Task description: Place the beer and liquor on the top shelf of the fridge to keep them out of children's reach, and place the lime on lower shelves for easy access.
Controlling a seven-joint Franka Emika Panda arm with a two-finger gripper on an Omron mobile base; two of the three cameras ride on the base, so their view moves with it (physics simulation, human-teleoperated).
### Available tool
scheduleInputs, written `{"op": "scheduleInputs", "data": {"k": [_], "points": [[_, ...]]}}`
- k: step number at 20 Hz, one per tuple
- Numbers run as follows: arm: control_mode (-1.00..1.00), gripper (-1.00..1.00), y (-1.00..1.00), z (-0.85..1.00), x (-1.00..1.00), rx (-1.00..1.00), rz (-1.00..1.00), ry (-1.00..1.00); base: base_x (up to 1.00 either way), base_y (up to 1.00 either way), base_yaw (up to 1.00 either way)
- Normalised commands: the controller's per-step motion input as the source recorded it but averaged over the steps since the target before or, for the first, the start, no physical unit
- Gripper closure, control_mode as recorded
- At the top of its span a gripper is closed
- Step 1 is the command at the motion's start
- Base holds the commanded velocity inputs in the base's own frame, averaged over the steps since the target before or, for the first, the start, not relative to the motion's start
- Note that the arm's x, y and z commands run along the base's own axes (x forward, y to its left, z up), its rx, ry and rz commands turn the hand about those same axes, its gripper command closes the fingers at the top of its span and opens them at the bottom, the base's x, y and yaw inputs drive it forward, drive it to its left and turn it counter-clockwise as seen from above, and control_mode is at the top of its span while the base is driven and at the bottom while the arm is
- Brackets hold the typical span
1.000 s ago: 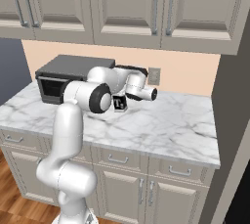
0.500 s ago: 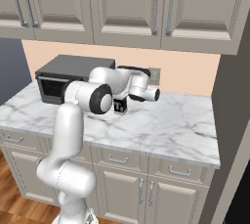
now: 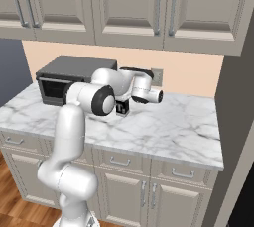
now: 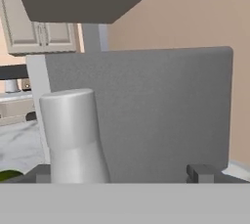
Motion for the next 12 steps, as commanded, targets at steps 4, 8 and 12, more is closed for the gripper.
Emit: {"op": "scheduleInputs", "data": {"k": [4,8,12], "points": [[-1.00,-1.00,0.00,0.00,-0.06,0.00,0.02,0.00,0.00,0.00,0.00],[-1.00,-1.00,0.05,0.00,-0.29,-0.02,0.06,0.00,0.00,0.00,0.00],[-1.00,-1.00,0.22,0.00,-0.49,-0.06,0.08,0.00,0.00,0.00,0.00]]}}
